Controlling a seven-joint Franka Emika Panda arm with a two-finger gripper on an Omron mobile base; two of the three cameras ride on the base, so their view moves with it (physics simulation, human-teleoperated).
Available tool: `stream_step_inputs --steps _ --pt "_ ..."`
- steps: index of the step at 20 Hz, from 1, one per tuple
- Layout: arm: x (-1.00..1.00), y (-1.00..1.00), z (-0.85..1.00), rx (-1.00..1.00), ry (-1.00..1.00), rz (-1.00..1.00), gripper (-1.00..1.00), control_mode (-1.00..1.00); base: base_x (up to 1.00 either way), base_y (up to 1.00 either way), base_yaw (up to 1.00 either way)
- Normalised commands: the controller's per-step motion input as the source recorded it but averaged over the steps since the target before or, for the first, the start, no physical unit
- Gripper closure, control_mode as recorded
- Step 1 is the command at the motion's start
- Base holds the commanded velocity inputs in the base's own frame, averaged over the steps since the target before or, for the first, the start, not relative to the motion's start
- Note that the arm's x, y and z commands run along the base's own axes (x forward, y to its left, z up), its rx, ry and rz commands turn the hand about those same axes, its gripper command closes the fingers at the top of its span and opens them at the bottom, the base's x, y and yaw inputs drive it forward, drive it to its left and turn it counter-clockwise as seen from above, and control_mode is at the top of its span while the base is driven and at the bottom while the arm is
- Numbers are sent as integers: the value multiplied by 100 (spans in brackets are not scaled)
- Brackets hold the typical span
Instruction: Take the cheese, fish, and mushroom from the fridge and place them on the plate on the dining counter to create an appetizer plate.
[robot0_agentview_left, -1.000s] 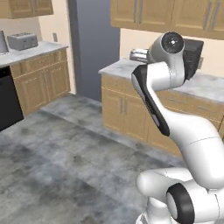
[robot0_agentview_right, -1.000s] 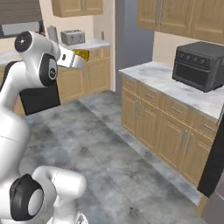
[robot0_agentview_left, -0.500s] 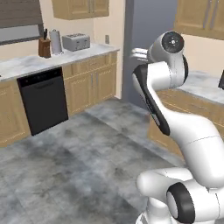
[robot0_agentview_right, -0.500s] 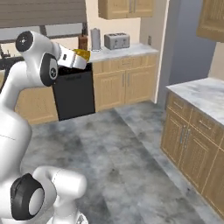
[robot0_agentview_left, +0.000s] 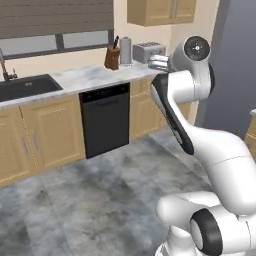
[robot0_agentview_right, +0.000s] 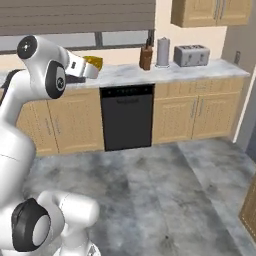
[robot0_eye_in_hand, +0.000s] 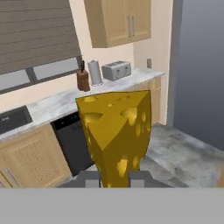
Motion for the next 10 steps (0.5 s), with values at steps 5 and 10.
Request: stream_step_inputs --steps 5,10 --pt "0 0 0 0 0 0 100 100 100 41 41" --pt "0 0 0 0 0 0 100 100 100 4 42"
